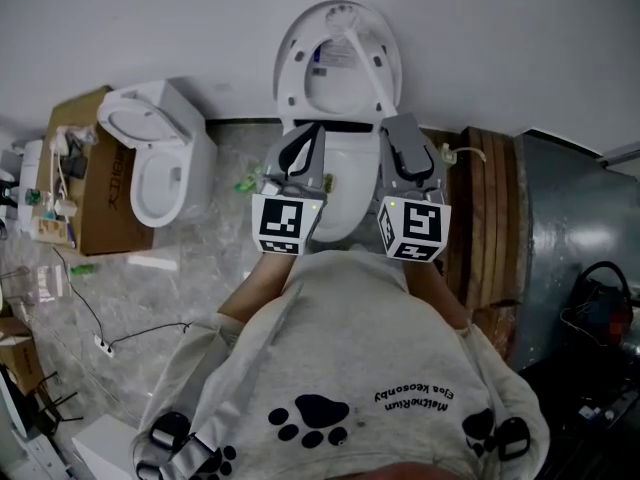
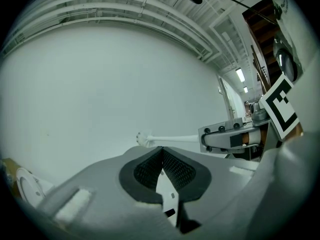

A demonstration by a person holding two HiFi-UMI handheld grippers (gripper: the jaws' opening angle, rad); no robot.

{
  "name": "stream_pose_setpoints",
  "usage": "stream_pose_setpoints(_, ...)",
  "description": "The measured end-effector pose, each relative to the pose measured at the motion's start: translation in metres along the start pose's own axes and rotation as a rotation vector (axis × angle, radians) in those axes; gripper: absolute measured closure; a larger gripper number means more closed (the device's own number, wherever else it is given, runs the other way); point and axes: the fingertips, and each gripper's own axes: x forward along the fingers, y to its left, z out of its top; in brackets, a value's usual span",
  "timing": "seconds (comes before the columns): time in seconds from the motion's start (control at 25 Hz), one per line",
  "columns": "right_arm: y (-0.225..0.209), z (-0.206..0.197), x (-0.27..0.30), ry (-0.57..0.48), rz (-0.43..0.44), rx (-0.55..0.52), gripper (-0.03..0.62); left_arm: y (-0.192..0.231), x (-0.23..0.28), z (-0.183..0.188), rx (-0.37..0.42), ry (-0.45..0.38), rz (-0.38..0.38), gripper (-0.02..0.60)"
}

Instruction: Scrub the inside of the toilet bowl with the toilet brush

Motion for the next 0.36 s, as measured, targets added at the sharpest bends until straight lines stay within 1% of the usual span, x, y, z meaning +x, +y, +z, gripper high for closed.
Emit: stream_pose_setpoints(0.36,-0.016,-0.013,-0.008,0.024,0.012,0.000,0.444,-0.023,0.008,-0.009,0.007,0.012,-0.017,0.583)
